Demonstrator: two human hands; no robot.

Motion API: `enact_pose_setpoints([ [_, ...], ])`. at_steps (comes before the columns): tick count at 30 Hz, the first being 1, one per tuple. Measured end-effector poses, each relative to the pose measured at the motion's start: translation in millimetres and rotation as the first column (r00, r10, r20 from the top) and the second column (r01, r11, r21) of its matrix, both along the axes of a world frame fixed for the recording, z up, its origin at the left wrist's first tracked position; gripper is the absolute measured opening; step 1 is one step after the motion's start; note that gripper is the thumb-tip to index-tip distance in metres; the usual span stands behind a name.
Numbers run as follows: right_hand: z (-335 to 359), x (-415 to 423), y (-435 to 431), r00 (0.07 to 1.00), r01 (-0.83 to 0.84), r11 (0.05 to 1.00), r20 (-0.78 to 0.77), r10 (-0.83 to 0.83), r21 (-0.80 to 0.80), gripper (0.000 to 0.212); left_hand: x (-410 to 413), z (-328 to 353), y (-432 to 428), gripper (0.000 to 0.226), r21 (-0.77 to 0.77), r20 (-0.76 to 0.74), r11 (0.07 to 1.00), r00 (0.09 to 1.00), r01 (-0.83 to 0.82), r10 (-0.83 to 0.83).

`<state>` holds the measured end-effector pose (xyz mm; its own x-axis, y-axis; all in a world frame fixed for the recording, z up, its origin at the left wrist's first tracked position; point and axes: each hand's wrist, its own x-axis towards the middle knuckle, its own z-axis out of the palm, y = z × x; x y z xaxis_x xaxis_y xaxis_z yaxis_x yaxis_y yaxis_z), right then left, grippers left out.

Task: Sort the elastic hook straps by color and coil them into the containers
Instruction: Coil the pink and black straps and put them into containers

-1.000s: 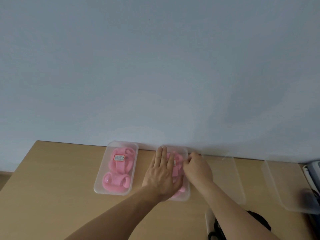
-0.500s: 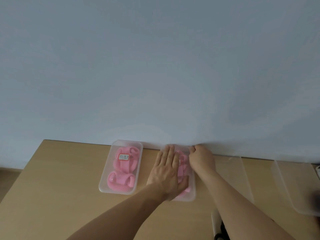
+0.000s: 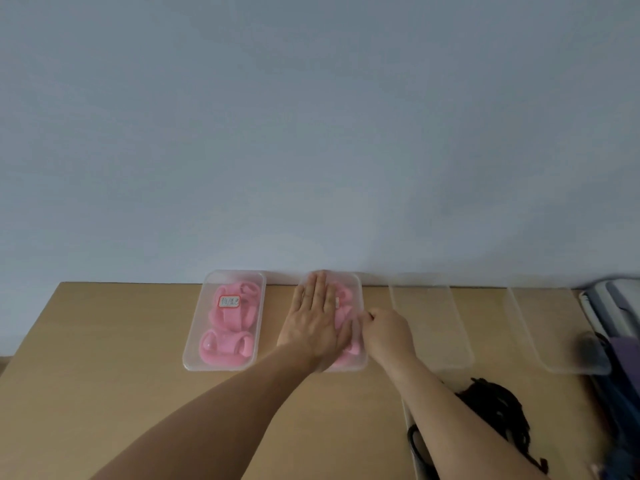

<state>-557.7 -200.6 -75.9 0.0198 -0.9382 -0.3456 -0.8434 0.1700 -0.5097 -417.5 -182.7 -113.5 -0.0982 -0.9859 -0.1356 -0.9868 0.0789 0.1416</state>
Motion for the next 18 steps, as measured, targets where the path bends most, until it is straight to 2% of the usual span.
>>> enact_pose_setpoints([
  [2,4.8,-3.0,2.3,0.999,-0.033,0.999,-0.006,0.034,0.029,0.033,-0.2,0.4,-0.1,0.083,-0.002,0.004,1.0,1.0,0.0,0.0],
  [5,3.9,-10.3,27.3,0.997,-0.043,0.992,0.071,0.034,0.117,0.036,0.0,0.5,-0.8,0.086,-0.007,-0.008,1.0,1.0,-0.002,0.002],
  [13,2.0,-12.6,36.1,0.951,0.096,0.972,0.269,-0.153,0.214,0.029,4.0,-0.1,-1.2,0.076,-0.033,0.01,0.999,1.0,-0.005,0.006],
  [18,8.2,-11.2,37.8,0.981,0.017,0.991,0.19,-0.042,0.134,0.034,-1.1,6.0,1.8,0.075,-0.028,0.02,1.0,1.0,-0.006,0.007],
])
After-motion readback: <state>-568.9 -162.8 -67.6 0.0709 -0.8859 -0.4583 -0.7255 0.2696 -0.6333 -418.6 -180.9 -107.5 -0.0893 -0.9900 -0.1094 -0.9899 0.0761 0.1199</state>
